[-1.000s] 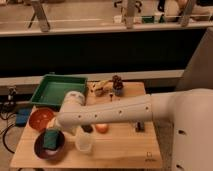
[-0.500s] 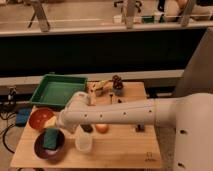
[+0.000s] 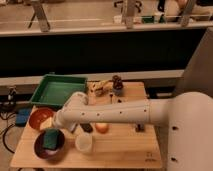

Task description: Wipe red bowl with sponge

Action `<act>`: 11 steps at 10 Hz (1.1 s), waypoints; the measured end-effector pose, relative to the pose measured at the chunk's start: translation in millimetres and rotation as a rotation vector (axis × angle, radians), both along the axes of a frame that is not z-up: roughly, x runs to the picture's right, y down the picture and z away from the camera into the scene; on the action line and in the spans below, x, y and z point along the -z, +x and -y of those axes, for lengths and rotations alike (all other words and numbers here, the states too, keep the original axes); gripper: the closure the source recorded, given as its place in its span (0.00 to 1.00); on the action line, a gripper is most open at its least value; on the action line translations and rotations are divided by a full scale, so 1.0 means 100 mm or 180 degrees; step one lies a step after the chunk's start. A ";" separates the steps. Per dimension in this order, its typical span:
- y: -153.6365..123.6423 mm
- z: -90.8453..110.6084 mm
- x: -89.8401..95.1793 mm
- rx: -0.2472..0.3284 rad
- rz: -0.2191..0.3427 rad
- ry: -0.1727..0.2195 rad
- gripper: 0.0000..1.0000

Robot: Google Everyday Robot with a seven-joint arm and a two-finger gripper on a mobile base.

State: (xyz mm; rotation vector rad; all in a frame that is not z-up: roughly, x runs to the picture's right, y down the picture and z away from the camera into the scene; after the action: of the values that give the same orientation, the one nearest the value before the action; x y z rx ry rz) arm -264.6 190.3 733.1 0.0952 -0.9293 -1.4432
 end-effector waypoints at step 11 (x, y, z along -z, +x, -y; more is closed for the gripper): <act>-0.17 -0.06 -0.18 0.0256 0.0007 0.0073 0.48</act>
State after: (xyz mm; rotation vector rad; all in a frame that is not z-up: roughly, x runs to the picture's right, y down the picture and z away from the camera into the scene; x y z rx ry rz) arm -282.0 196.8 750.8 0.0771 -0.9275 -1.5286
